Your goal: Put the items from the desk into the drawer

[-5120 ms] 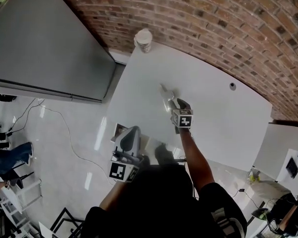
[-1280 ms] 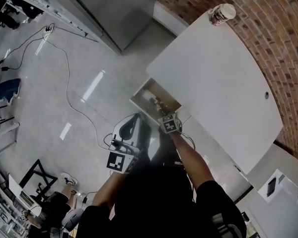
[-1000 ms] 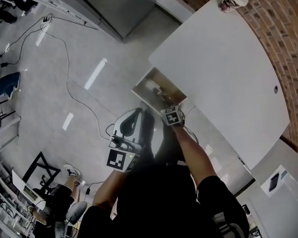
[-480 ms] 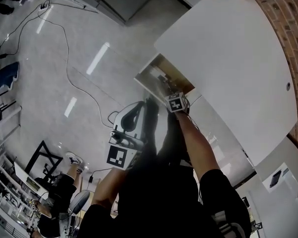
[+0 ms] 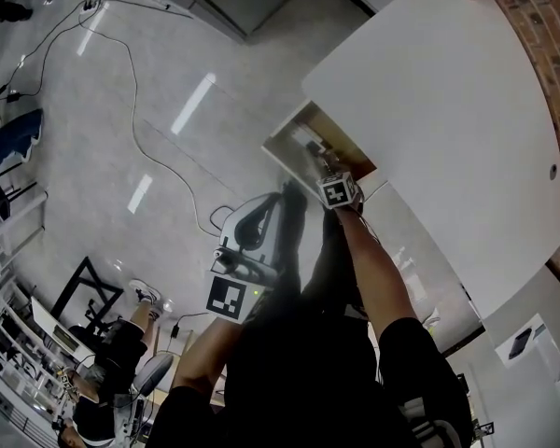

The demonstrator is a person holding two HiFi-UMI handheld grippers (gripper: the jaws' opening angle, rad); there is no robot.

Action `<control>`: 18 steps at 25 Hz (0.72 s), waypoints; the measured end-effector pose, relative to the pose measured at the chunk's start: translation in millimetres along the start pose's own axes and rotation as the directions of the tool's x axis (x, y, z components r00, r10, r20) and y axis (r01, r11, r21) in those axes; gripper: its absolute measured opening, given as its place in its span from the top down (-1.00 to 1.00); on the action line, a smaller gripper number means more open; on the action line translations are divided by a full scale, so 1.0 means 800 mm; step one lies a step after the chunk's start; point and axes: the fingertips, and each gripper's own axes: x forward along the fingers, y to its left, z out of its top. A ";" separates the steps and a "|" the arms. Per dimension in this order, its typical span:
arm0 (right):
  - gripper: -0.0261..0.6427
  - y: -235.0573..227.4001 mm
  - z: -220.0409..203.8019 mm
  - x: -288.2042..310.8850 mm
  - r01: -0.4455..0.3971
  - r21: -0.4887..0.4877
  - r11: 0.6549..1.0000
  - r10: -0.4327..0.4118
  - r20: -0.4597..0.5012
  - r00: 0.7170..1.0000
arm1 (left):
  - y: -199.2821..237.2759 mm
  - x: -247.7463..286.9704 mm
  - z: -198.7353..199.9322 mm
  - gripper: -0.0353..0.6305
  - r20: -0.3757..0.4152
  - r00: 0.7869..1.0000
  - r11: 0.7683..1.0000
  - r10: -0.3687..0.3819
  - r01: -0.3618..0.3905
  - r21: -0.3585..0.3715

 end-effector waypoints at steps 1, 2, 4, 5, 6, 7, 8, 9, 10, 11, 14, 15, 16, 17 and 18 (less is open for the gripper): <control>0.83 -0.002 -0.001 0.002 0.008 0.001 1.000 -0.008 -0.009 1.000 | 0.001 0.001 -0.002 0.88 -0.004 1.000 1.000 0.000 0.000 0.001; 0.83 -0.004 -0.002 0.004 0.013 0.006 1.000 -0.013 -0.014 1.000 | 0.002 0.002 -0.003 0.88 -0.008 1.000 1.000 0.000 0.000 0.002; 0.83 -0.004 -0.004 0.004 0.011 0.020 1.000 -0.011 -0.017 1.000 | 0.002 0.003 -0.005 0.88 -0.010 1.000 1.000 0.002 -0.002 0.002; 0.83 -0.004 -0.006 0.002 0.008 0.027 1.000 -0.008 -0.017 1.000 | 0.002 0.002 -0.005 0.88 -0.008 1.000 1.000 0.002 -0.002 0.001; 0.83 -0.004 -0.008 -0.001 0.006 0.030 1.000 -0.006 -0.016 1.000 | 0.000 0.002 -0.006 0.88 -0.006 1.000 1.000 0.002 -0.002 0.000; 0.83 -0.004 -0.009 -0.004 0.005 0.033 0.999 -0.004 -0.014 1.000 | -0.001 0.001 -0.006 0.88 -0.003 1.000 1.000 0.002 -0.002 -0.001; 0.83 -0.005 -0.011 -0.007 0.006 0.035 0.999 -0.005 -0.012 1.000 | -0.002 0.001 -0.006 0.88 0.000 1.000 1.000 0.003 -0.003 -0.002; 0.83 -0.007 -0.012 -0.011 0.010 0.038 0.999 -0.010 -0.010 1.000 | -0.003 0.001 -0.004 0.88 0.003 1.000 1.000 0.003 -0.003 -0.004; 0.83 -0.009 -0.012 -0.016 0.015 0.042 0.999 -0.015 -0.006 1.000 | -0.005 0.000 -0.002 0.88 0.009 1.000 1.000 0.004 -0.004 -0.005; 0.83 -0.010 -0.011 -0.021 0.019 0.050 0.999 -0.019 0.003 1.000 | -0.007 0.000 0.001 0.88 0.016 1.000 1.000 0.004 -0.004 -0.006; 0.84 -0.008 -0.001 -0.042 0.006 0.079 0.997 -0.010 0.051 0.999 | -0.013 -0.003 0.011 0.88 0.039 0.999 1.000 0.005 -0.005 -0.007; 0.85 -0.004 0.004 -0.054 -0.007 0.088 0.996 0.001 0.062 0.998 | -0.015 -0.004 0.014 0.88 0.047 0.999 1.000 0.006 -0.005 -0.006; 0.86 0.000 0.009 -0.066 -0.020 0.091 0.996 0.013 0.072 0.997 | -0.017 -0.006 0.018 0.88 0.055 0.998 1.000 0.007 -0.007 -0.004; 0.87 0.005 0.015 -0.080 -0.032 0.087 0.996 0.025 0.083 0.996 | -0.018 -0.009 0.023 0.88 0.064 0.998 1.000 0.011 -0.011 -0.002; 0.88 0.011 0.021 -0.094 -0.044 0.077 0.996 0.037 0.095 0.995 | -0.020 -0.012 0.028 0.88 0.073 0.997 1.000 0.016 -0.016 -0.002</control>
